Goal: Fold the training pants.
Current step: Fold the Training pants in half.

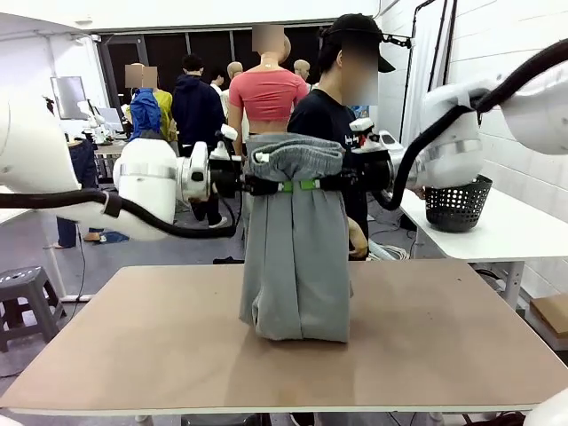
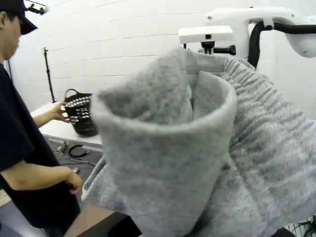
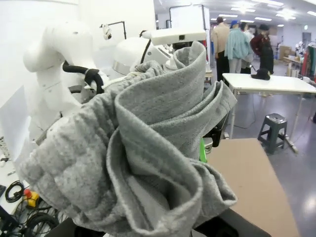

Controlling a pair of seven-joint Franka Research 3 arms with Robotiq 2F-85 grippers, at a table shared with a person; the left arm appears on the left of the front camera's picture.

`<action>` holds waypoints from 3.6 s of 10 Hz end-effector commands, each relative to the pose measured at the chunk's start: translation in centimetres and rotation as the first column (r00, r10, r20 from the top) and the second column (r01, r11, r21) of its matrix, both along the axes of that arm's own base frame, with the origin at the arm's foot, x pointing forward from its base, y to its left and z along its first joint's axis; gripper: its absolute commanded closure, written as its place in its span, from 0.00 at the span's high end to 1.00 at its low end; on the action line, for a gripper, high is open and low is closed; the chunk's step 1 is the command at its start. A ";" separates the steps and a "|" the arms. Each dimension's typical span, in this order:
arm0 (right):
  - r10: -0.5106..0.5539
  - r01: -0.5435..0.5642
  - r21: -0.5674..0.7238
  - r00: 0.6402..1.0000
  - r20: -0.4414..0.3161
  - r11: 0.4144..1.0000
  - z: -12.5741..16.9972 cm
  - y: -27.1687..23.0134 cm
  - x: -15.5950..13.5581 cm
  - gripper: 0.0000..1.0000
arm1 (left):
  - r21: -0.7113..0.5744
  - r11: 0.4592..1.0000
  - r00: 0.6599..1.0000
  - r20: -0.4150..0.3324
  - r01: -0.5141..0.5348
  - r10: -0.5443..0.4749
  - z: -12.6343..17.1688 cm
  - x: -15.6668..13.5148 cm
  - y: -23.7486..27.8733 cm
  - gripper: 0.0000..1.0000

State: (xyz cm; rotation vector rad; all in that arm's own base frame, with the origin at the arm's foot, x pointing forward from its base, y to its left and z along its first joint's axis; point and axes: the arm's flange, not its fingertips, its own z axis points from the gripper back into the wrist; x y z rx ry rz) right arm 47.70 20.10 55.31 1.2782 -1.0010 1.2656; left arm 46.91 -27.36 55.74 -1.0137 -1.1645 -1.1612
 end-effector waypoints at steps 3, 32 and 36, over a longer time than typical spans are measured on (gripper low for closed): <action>0.032 -0.031 -0.020 0.997 0.064 0.999 6.0 2.0 3.5 0.00 | 0.008 0.990 0.987 0.078 -0.139 0.138 6.6 4.1 1.0 0.00; -0.063 0.041 -0.054 0.855 -0.515 0.998 -10.1 -0.2 4.3 0.00 | -0.210 0.965 0.914 -0.402 -0.154 0.059 -8.0 1.2 7.2 0.00; -0.040 0.018 -0.051 0.867 -0.496 0.999 -10.4 1.9 4.3 0.00 | -0.149 0.985 0.916 -0.401 -0.091 0.024 -10.4 0.7 5.0 0.00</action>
